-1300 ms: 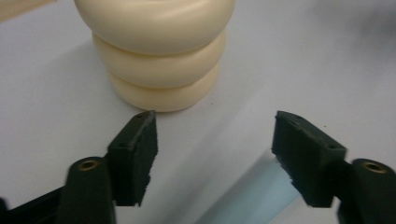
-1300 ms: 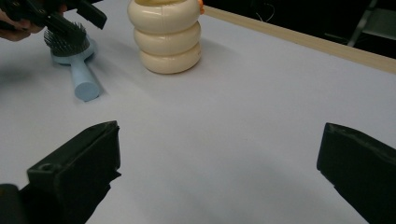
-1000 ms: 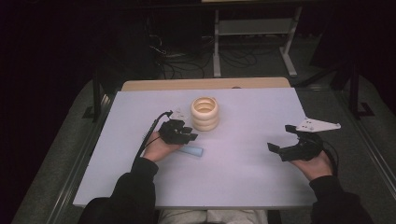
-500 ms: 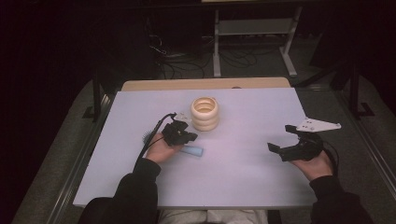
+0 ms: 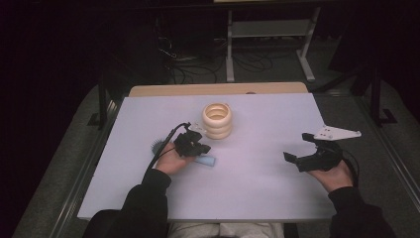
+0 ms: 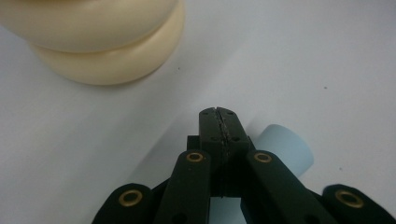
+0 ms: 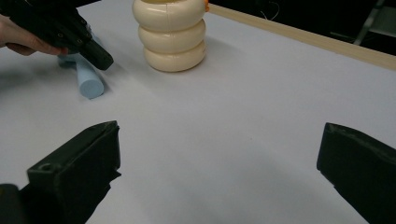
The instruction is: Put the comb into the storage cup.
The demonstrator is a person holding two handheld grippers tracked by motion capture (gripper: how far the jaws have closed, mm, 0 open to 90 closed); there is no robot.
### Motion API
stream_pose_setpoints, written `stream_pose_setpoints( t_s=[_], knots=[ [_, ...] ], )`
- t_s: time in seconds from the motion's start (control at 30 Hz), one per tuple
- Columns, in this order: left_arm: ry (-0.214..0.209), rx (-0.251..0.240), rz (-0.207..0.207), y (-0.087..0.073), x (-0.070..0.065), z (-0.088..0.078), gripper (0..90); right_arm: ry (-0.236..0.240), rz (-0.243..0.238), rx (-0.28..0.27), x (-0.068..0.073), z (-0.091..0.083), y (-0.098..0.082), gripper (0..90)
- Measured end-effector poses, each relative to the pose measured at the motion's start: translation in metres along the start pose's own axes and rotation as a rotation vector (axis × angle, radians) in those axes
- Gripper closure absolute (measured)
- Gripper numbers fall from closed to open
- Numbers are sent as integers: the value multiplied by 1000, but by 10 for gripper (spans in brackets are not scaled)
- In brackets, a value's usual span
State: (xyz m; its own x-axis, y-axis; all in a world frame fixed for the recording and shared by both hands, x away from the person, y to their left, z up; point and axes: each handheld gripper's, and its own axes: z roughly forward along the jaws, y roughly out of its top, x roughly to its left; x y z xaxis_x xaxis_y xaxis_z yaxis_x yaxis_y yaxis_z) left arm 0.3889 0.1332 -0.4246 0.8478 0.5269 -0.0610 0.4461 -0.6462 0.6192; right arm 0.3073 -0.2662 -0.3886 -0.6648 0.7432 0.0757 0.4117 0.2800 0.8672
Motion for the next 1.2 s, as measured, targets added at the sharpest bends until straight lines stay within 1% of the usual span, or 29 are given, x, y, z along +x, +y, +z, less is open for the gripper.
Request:
stream_pose_setpoints(
  t_s=[0.07,0.1,0.27,0.4,0.6,0.93,1.0,1.2],
  knots=[
    [-6,11,6,-1,-2,1,900,1,0,-1,0,0,0,0],
    [-1,13,11,-1,-3,1,900,1,0,-1,0,0,0,0],
    [-2,10,-1,-3,-2,1,900,-4,-1,0,1,0,0,0],
    [-2,28,3,-7,-3,1,900,-7,0,-2,0,0,0,0],
    [-4,48,22,-12,-8,-1,900,-7,-1,-5,0,0,0,0],
    [-38,87,53,-19,-20,-2,900,-10,-1,-5,0,-1,-1,0],
    [-37,91,63,-20,-21,-4,900,-10,-2,-6,0,-1,-1,0],
    [-34,102,65,-27,-22,-11,900,-9,-7,-7,1,-2,-1,0]
  ],
)
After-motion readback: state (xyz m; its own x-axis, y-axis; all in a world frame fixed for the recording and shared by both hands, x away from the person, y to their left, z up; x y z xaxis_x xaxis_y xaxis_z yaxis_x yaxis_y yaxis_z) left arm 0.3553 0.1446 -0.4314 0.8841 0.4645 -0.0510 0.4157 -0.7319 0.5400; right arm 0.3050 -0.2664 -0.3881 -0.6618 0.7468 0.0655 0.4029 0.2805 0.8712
